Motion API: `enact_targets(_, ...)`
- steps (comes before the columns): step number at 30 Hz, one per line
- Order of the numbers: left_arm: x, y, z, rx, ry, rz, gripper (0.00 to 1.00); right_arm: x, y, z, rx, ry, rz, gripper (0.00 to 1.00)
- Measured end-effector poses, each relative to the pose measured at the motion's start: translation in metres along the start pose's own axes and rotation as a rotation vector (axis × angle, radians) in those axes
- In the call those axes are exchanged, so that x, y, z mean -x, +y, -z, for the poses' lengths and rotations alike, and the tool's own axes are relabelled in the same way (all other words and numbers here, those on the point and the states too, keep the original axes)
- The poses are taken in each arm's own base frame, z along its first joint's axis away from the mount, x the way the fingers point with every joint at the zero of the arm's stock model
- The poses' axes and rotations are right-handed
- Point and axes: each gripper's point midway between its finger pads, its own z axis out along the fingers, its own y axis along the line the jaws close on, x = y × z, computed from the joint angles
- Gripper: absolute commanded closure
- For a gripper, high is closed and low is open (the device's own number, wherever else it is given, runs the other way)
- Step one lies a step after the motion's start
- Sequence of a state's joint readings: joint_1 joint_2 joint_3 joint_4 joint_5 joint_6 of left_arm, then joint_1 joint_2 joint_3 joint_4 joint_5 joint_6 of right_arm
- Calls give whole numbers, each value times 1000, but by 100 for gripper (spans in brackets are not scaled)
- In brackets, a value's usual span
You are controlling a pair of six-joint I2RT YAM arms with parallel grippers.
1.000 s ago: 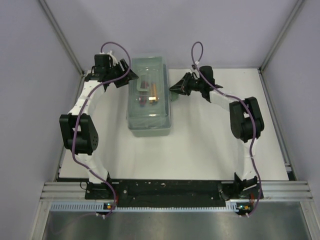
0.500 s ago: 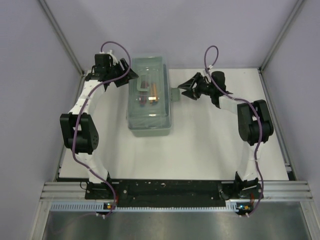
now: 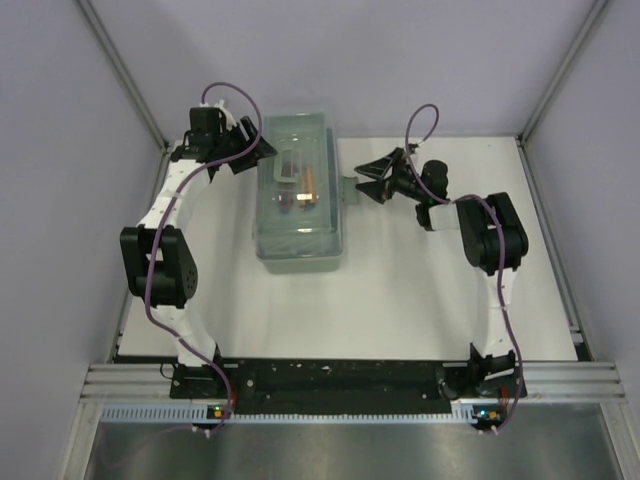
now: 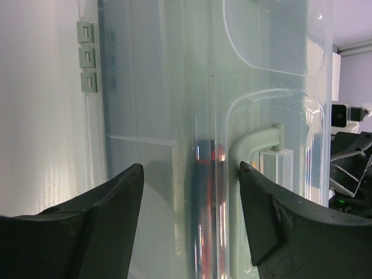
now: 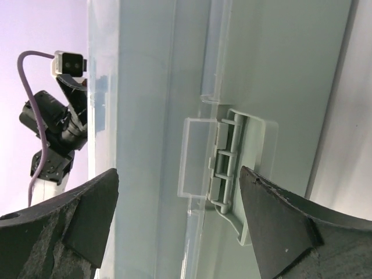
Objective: Pack the tool kit
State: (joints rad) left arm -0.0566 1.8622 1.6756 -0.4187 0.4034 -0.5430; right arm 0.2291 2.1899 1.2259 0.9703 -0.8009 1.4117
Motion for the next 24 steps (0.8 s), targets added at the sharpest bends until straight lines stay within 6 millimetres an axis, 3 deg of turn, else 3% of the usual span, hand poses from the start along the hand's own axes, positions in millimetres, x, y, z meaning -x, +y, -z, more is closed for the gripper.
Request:
enact_targets(7,0,0,0,1,0,-1,32,0,4,-1,21,-1,37,16)
enact_targets(14,0,0,0,2,-1,-1,32,8,3,8,-66,-35,98,16)
enact_targets(24,0,0,0,4,1,-3,32,8,-32,17,-213,-17,94,14)
